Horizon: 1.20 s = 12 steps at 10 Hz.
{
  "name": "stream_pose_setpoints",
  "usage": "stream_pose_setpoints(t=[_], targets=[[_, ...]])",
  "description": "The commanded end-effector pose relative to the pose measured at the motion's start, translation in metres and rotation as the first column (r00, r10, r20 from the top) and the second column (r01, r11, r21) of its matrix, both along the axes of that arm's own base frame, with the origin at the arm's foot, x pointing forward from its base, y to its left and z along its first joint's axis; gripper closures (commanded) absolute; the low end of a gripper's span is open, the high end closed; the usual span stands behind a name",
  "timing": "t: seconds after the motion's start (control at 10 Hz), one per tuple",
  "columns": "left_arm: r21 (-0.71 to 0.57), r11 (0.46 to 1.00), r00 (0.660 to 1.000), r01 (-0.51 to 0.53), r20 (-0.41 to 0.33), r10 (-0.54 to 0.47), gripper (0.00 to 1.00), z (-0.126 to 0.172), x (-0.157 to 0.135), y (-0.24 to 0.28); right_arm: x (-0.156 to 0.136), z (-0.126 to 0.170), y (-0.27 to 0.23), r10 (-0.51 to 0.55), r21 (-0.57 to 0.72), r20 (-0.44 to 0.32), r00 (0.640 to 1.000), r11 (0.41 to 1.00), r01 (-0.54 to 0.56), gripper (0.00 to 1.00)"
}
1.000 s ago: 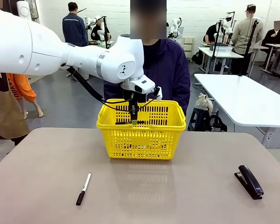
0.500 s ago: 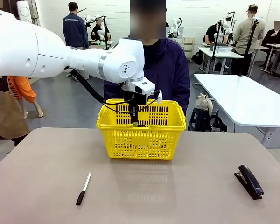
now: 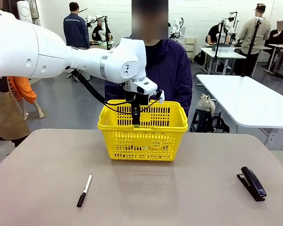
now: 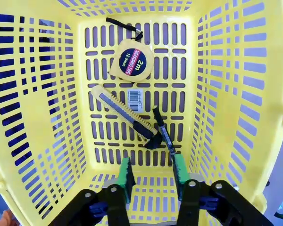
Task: Place the items the person wants into the basket.
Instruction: Pick up the item the person points to and place it in the Market Basket.
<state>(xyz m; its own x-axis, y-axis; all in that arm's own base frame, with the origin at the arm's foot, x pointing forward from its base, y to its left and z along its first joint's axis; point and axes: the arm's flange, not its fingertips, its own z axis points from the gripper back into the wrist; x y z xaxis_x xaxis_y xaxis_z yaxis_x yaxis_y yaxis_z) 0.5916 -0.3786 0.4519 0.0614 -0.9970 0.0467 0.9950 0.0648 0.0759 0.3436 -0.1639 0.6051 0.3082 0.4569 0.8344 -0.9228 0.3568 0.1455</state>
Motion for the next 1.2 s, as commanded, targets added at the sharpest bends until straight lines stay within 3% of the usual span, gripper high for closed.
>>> stream_pose_setpoints(t=[0.0, 0.1, 0.2, 0.7, 0.9, 1.1], targets=[[-0.011, 1.0, 1.0, 0.023, -0.008, -0.023, 0.0, 0.003, 0.003, 0.001, 0.0, 0.0, -0.002, 0.012, 0.008, 0.007, 1.0, 1.0, -0.012, 0.0], [-0.011, 1.0, 1.0, 0.022, -0.01, -0.023, 0.1, 0.003, 0.004, 0.002, 0.0, 0.0, -0.002, 0.012, 0.008, 0.007, 1.0, 1.0, -0.012, 0.0], [-0.01, 1.0, 1.0, 0.021, -0.009, -0.021, 0.01, 0.002, 0.003, 0.001, 0.0, 0.0, -0.002, 0.012, 0.008, 0.007, 1.0, 1.0, -0.012, 0.0], [-0.006, 1.0, 1.0, 0.005, 0.009, -0.005, 0.0, 0.006, 0.002, 0.002, 0.0, 0.0, -0.002, 0.012, 0.008, 0.007, 1.0, 1.0, -0.012, 0.0], [0.005, 1.0, 0.999, -0.014, 0.051, 0.013, 0.0, 0.039, -0.011, 0.006, 0.0, 0.0, -0.002, 0.012, 0.008, 0.007, 1.0, 1.0, -0.012, 0.0], [-0.035, 0.999, 0.979, 0.002, 0.204, 0.005, 0.0, 0.108, -0.056, 0.027, 0.0, 0.0, -0.002, 0.012, 0.008, 0.007, 1.0, 1.0, -0.012, 0.0]])
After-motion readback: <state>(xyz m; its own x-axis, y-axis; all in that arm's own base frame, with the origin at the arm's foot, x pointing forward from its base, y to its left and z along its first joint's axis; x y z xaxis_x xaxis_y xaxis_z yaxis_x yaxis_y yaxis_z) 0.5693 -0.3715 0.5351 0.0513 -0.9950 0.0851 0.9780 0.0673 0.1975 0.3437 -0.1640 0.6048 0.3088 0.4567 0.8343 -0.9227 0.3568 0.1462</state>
